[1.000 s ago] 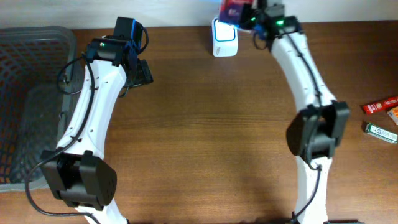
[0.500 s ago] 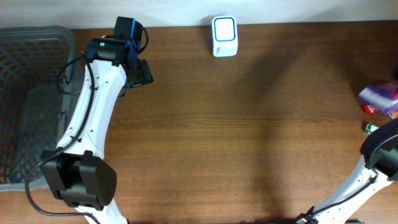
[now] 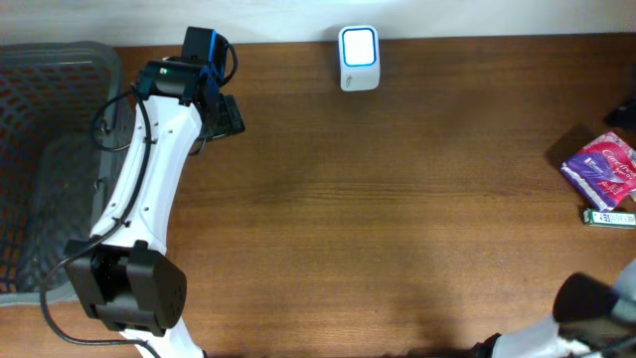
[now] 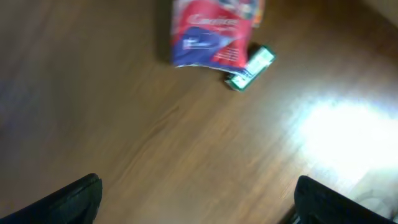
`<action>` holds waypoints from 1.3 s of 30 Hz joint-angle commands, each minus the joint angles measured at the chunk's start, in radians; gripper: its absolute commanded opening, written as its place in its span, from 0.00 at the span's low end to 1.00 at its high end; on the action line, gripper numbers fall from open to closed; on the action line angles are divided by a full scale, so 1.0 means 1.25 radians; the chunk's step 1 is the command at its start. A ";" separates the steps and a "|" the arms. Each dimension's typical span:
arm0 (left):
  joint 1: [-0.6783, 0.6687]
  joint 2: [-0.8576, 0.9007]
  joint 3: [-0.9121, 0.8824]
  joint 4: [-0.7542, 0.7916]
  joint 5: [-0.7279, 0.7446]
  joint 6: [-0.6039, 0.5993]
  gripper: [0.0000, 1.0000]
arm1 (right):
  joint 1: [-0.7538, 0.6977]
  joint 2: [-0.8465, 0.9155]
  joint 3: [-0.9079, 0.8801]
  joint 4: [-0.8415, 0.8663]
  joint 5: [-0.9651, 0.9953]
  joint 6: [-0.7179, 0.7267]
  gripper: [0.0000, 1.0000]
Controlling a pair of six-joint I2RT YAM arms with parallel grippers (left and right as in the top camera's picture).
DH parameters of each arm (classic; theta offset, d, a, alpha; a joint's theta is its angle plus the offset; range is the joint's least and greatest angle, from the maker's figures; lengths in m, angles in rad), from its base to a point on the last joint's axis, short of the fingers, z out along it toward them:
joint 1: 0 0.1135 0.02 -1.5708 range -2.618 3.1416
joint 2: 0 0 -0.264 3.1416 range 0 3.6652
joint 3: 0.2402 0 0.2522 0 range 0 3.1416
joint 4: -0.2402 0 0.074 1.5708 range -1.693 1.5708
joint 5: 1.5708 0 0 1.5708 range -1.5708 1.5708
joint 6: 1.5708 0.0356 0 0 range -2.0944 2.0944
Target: Scan the item barcode
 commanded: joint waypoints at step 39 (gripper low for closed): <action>0.004 -0.006 0.006 0.001 0.003 -0.010 0.99 | 0.432 -1.404 -1.676 1.244 -0.256 -0.319 0.98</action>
